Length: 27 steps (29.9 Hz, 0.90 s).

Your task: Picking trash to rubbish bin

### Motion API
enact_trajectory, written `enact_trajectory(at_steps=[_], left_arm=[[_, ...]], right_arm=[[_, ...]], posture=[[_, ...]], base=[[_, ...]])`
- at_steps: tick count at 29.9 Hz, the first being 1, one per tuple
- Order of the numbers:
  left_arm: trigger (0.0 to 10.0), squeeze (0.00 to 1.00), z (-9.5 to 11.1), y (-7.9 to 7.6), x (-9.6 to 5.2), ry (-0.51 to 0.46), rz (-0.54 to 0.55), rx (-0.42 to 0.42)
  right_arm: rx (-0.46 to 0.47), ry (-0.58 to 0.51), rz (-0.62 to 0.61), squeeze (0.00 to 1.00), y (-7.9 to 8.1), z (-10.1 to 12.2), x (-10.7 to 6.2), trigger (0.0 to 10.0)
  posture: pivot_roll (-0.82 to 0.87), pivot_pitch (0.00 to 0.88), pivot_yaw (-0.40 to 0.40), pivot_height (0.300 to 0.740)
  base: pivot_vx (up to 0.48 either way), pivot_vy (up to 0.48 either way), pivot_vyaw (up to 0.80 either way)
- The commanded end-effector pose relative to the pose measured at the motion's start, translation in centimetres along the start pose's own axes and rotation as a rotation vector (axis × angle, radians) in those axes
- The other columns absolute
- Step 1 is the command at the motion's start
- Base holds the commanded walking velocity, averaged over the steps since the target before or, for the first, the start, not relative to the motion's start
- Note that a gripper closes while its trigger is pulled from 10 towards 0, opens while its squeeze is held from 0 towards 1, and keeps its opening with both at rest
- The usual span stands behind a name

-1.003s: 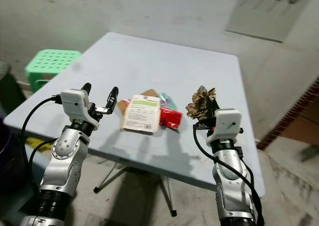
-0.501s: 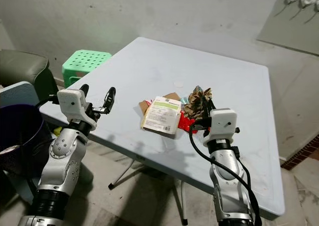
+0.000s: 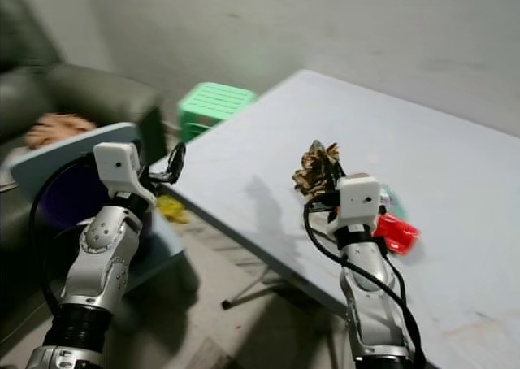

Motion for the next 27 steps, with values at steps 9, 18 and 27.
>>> enact_trajectory(at_steps=[9,18,27], left_arm=[[10.0,0.0,-0.28,-0.19,0.27,0.022,0.001,0.036],[10.0,0.0,-0.41,-0.23,0.3,0.021,0.01,0.069],[10.0,0.0,-0.46,-0.69,0.35,0.017,-0.012,0.08]], right_arm=[[0.004,-0.018,0.007,0.0,-0.12,0.59,0.07,10.0],[0.004,-0.02,0.02,0.0,0.0,0.64,0.15,10.0],[-0.003,-0.023,0.037,0.0,0.18,0.65,0.22,10.0]], posture=[[-0.03,0.0,-0.072,0.74],[-0.02,0.0,-0.073,0.74],[-0.02,0.0,-0.071,0.74]], base=[[0.0,0.0,0.8],[0.0,0.0,0.8],[0.0,0.0,0.8]])
Point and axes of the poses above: a point about 5 cm out from each wrist's last joint towards the gripper, its own x axis pointing out of the wrist towards the gripper, its own z axis along the axis of the wrist's last joint, y = z × x, the point moved 2 cm from there along x, pointing out of the wrist towards the gripper, and after that the axes turned 12 degrees about -x, right-handed, at the moved point
